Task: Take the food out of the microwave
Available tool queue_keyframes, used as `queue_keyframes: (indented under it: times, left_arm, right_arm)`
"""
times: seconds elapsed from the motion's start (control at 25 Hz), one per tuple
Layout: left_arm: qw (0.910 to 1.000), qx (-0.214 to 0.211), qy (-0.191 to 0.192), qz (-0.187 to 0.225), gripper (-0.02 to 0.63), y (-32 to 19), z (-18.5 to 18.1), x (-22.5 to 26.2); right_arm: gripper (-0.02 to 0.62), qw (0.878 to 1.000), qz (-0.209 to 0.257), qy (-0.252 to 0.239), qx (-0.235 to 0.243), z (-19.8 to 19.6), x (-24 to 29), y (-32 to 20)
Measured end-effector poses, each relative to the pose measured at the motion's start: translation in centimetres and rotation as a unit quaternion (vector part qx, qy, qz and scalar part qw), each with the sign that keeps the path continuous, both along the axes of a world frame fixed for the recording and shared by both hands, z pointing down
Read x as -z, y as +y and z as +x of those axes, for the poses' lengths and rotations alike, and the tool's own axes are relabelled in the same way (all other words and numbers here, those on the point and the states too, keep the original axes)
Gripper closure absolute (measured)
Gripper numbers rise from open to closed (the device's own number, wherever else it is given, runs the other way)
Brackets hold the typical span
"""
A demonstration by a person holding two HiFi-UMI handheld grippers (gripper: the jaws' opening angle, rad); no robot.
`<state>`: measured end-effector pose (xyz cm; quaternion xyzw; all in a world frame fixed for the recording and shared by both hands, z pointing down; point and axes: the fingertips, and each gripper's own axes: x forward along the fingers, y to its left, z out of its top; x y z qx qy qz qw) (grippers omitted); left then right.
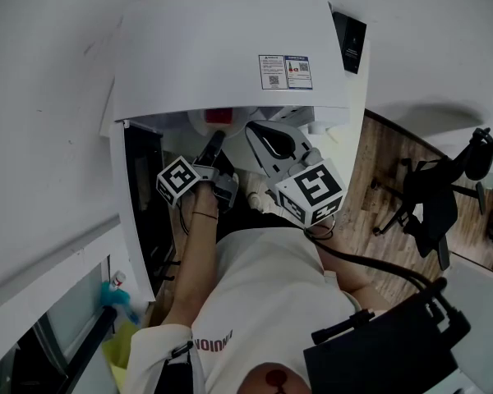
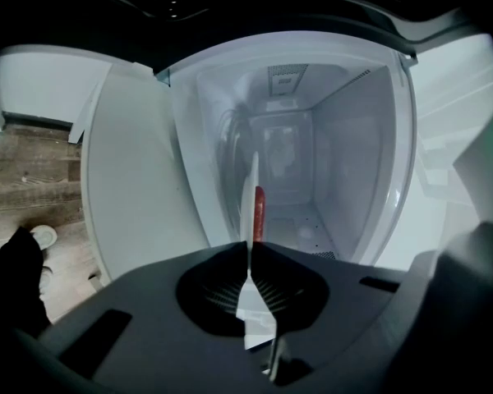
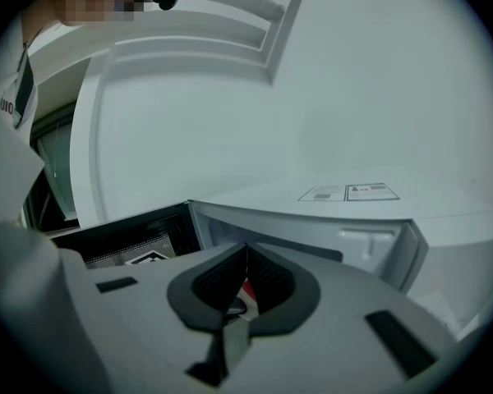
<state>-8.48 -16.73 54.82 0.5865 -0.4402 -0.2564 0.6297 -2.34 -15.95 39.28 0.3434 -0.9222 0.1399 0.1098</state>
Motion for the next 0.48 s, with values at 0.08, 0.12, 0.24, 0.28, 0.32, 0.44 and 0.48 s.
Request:
queue_keyframes:
  times: [0.08,0.12,0.24,0.28,0.32,0.44,0.48]
  left_arm:
    - [1.0,-0.002,-0.002,0.002,0.581,0.2,0.0,0.0]
    - [1.0,-0.002,-0.003,0.004,0.581,0.3,-0.1,0.1]
    - [1.0,-0.002,0.001,0.008,0.581,0.6,-0.1,0.3]
    - [1.0,-0.002,0.003,0.009,0.581,0.7,-0.1,0.4]
    - [0.9999,-0.003,0.003,0.011,0.581,0.8,-0.1,0.4]
    - [0.9999,-0.005,0.005,0.013,0.581,1.1,0.1,0.6]
    - [0.9999,-0.006,0.006,0.014,0.581,1.2,0.2,0.7]
  right_arm:
    - [0.574,1.0,0.001,0.0,0.002,-0.1,0.0,0.2]
    - [0.574,1.0,0.001,0.0,0.003,-0.1,0.1,0.3]
    - [0.574,1.0,0.003,0.0,0.005,-0.1,0.2,0.5]
    - [0.574,1.0,0.003,0.001,0.005,-0.2,0.2,0.5]
    - [0.574,1.0,0.004,0.001,0.006,-0.2,0.2,0.6]
    - [0.574,1.0,0.005,0.001,0.008,-0.2,0.3,0.8]
    - [0.574,1.0,0.006,0.0,0.008,-0.3,0.3,0.9]
